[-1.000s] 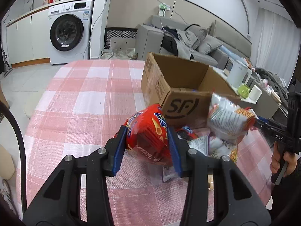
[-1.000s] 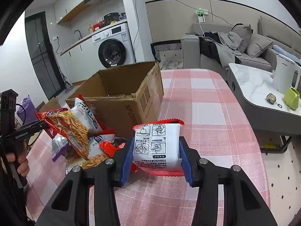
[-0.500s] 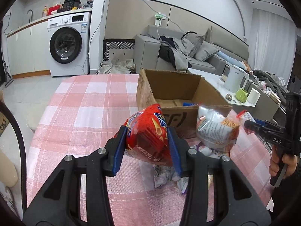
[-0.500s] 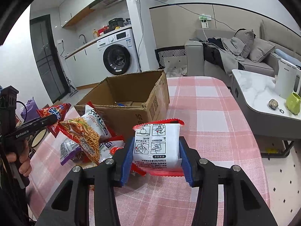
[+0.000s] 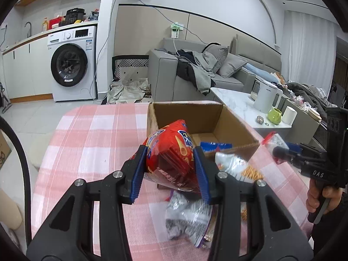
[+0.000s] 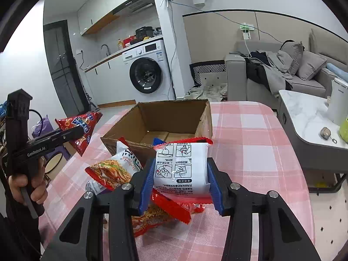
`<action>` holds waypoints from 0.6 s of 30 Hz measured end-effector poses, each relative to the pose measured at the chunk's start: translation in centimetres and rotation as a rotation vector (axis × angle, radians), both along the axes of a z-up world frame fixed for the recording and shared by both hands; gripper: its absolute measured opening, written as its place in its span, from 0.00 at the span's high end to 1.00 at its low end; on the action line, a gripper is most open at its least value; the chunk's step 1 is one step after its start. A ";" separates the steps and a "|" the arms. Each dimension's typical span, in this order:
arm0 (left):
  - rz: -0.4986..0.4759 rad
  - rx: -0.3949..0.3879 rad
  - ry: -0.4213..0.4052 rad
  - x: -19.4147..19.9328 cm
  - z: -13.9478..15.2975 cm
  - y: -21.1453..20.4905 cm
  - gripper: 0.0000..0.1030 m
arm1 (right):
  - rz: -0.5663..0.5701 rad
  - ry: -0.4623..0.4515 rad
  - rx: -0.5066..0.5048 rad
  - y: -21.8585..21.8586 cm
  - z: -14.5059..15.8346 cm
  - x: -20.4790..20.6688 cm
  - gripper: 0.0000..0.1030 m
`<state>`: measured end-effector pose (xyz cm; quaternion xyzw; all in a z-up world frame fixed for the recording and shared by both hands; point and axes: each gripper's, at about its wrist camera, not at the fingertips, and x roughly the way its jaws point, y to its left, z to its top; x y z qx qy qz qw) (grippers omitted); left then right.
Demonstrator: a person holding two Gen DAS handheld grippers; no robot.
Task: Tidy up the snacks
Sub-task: 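Carry both bags over the box and open both tools to drop them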
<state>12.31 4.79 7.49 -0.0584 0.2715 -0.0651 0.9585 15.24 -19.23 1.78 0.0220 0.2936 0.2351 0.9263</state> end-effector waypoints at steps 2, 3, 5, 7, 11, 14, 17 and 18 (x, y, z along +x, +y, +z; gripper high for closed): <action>-0.005 -0.008 0.001 0.6 0.5 -0.3 0.61 | 0.012 -0.004 -0.002 0.6 0.4 0.3 0.55; -0.004 -0.010 0.001 0.9 0.7 -0.4 0.61 | 0.019 -0.008 -0.003 0.9 0.6 0.5 0.55; -0.007 -0.008 -0.004 1.4 1.3 -0.9 0.61 | 0.034 -0.008 -0.002 1.4 1.0 0.8 0.55; -0.012 0.003 -0.008 2.0 1.8 -1.5 0.61 | 0.044 -0.013 -0.005 1.9 1.3 1.2 0.55; -0.010 0.026 -0.010 3.2 2.4 -2.4 0.61 | 0.060 -0.014 0.003 2.8 1.9 2.2 0.55; -0.009 0.054 -0.010 4.3 2.5 -3.1 0.61 | 0.064 -0.021 -0.006 3.6 2.5 2.9 0.55; -0.013 0.066 -0.005 5.4 2.4 -3.8 0.61 | 0.071 -0.021 -0.011 4.4 2.6 3.7 0.55; -0.013 0.069 -0.001 5.8 2.3 -4.0 0.61 | 0.074 -0.017 -0.011 4.6 2.6 4.0 0.55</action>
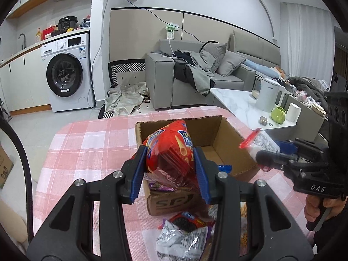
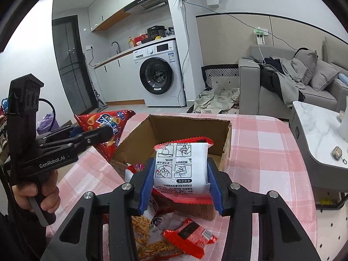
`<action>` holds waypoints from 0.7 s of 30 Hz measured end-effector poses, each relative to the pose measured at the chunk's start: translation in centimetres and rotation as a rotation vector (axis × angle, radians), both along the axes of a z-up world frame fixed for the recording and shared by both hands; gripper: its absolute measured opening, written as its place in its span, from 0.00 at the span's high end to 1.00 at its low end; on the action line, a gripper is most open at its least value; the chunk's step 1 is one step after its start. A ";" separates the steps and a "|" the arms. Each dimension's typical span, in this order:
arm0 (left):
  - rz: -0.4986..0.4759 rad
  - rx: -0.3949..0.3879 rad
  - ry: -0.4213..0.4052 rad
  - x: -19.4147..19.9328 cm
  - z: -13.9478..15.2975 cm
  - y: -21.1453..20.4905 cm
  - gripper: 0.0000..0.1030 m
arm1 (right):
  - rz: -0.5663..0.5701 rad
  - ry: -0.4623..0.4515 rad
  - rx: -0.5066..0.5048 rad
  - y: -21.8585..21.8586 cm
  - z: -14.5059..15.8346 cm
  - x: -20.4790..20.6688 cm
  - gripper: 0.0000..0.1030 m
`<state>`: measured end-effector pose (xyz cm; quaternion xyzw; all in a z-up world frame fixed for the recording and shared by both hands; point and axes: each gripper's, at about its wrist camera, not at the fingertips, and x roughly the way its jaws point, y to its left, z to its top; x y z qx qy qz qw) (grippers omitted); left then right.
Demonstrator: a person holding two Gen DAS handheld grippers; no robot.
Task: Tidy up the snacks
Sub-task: 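Carry both bags over the box and open both tools to drop them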
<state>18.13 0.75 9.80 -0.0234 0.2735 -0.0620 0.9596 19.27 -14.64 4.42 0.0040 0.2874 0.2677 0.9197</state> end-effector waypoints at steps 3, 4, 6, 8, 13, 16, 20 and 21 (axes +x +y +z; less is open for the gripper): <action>0.004 0.013 0.012 1.3 -0.4 -0.4 0.61 | 0.010 0.014 0.009 0.5 0.0 0.9 0.55; 0.005 0.016 0.018 1.8 -0.5 -0.6 0.61 | 0.010 0.012 0.006 0.7 -0.1 1.1 0.55; 0.004 0.020 0.029 2.7 -0.9 -0.7 0.61 | 0.010 0.010 0.001 1.2 -0.1 1.4 0.55; 0.003 0.023 0.041 3.5 -1.4 -0.8 0.61 | 0.013 0.019 -0.004 1.7 -0.4 1.9 0.55; 0.009 0.038 0.061 5.4 -2.5 -0.6 0.61 | 0.014 0.030 -0.024 2.7 -1.0 3.0 0.55; 0.012 0.059 0.057 6.0 -2.9 -0.7 0.61 | 0.013 0.038 -0.026 2.9 -1.2 3.7 0.55; 0.003 0.065 0.052 6.8 -3.1 -0.9 0.61 | 0.011 0.044 -0.029 3.2 -1.3 4.4 0.55; -0.001 0.063 0.053 6.9 -3.1 -0.9 0.62 | 0.011 0.045 -0.028 3.1 -1.3 4.6 0.55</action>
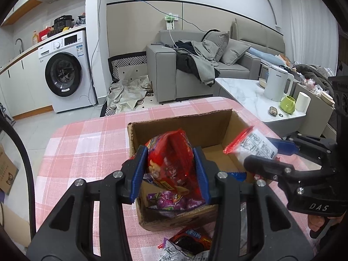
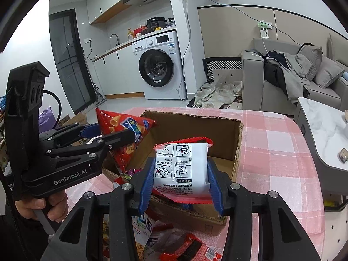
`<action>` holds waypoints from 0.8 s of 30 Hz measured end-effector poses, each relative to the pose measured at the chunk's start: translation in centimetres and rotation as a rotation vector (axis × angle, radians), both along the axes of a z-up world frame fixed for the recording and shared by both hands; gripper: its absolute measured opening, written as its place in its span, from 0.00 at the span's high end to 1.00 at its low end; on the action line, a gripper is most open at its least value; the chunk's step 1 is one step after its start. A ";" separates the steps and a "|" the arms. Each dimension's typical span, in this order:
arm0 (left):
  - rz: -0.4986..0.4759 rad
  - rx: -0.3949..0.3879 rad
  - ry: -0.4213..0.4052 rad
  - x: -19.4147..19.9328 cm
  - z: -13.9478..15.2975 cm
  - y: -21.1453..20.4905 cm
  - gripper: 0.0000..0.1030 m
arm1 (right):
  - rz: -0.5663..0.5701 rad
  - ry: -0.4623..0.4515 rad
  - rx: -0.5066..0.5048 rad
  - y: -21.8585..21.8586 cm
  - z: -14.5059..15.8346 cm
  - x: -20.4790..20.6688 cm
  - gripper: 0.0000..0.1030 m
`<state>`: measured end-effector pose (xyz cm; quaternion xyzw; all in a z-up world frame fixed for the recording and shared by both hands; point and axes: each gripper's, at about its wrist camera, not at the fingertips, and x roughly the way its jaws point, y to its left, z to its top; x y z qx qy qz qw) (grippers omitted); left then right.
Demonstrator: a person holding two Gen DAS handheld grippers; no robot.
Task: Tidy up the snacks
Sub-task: 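Carry both bags over the box and open both tools to drop them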
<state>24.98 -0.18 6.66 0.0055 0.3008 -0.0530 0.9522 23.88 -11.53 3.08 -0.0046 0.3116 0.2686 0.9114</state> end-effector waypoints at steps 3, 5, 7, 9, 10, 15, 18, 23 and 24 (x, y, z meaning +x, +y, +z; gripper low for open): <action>-0.006 0.007 0.000 0.3 -0.2 -0.2 0.62 | -0.001 0.001 -0.006 -0.1 -0.2 0.3 0.55; -0.015 0.009 -0.002 0.4 -0.3 -0.4 0.62 | 0.000 0.002 -0.014 -0.1 -0.3 0.4 0.55; -0.021 0.011 -0.003 0.6 -0.5 -0.5 0.62 | -0.001 0.006 -0.016 0.0 -0.5 0.6 0.55; -0.028 0.014 -0.003 0.7 -0.6 -0.6 0.63 | -0.002 0.009 -0.019 0.0 -0.6 0.8 0.55; -0.029 0.014 -0.002 0.7 -0.7 -0.7 0.63 | -0.002 0.009 -0.021 0.0 -0.6 0.8 0.55; -0.057 0.006 0.008 1.3 -1.1 -1.2 0.70 | -0.001 0.006 -0.021 0.0 -0.7 0.9 0.55; -0.056 0.007 0.020 1.8 -1.6 -1.5 0.74 | 0.006 0.004 -0.032 0.2 -1.0 1.0 0.55; -0.053 0.005 0.028 2.1 -1.8 -1.5 0.74 | 0.007 0.015 -0.040 0.4 -1.3 1.6 0.55; -0.051 0.002 0.027 2.1 -1.7 -1.6 0.74 | 0.006 0.013 -0.038 0.3 -1.4 1.6 0.55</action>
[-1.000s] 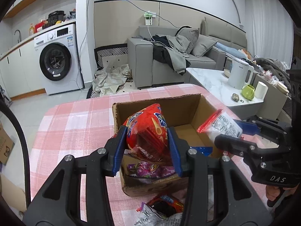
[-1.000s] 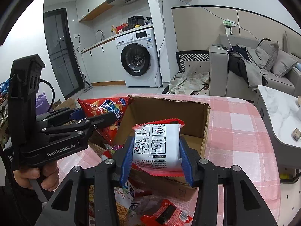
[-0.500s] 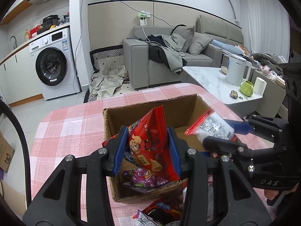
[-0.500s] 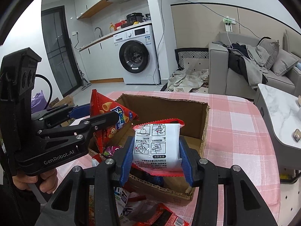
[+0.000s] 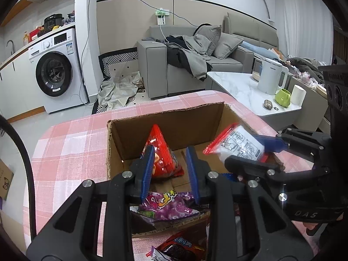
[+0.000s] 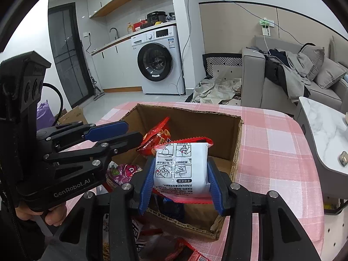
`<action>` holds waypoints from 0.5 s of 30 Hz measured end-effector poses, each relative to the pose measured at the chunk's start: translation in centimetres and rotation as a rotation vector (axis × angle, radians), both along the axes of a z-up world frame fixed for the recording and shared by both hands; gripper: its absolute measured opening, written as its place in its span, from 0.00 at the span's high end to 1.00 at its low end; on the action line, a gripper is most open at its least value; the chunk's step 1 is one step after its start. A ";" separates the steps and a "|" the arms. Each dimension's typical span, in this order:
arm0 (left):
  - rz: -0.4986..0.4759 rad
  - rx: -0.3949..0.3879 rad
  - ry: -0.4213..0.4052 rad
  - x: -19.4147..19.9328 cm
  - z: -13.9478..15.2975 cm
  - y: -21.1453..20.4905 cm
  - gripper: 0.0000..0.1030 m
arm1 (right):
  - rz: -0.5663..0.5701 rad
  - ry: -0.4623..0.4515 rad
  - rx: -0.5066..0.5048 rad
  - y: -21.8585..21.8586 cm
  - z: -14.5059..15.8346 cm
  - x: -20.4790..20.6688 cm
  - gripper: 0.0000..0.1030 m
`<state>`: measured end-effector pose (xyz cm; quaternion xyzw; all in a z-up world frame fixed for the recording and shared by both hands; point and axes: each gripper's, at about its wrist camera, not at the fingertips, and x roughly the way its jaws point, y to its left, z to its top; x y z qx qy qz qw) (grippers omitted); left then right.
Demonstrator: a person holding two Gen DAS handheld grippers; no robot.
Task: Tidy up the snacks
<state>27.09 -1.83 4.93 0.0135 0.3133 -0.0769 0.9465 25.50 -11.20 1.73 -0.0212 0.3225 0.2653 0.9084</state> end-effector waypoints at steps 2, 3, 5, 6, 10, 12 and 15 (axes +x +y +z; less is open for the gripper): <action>0.010 -0.007 -0.010 -0.2 0.1 0.4 0.74 | 0.004 -0.013 0.013 -0.2 0.2 -0.1 0.53; 0.014 -0.014 -0.015 -0.4 0.3 0.6 0.74 | 0.005 -0.017 0.023 -0.3 0.4 -0.2 0.52; 0.011 -0.027 -0.013 -0.8 0.6 0.8 0.69 | 0.004 -0.034 0.038 -0.8 0.9 -0.8 0.51; 0.011 -0.029 -0.013 -1.0 0.8 0.8 0.54 | 0.004 -0.040 0.037 -1.0 1.2 -1.0 0.50; 0.030 -0.041 -0.064 -3.6 1.9 1.9 0.18 | -0.029 -0.071 0.034 -2.1 2.3 -2.4 0.11; 0.030 -0.051 -0.065 -4.8 2.3 2.3 0.13 | -0.031 -0.070 0.049 -2.9 2.6 -3.4 0.01; 0.064 -0.067 -0.069 -6.8 2.4 3.5 0.01 | -0.060 -0.076 0.033 -4.0 2.7 -5.0 0.00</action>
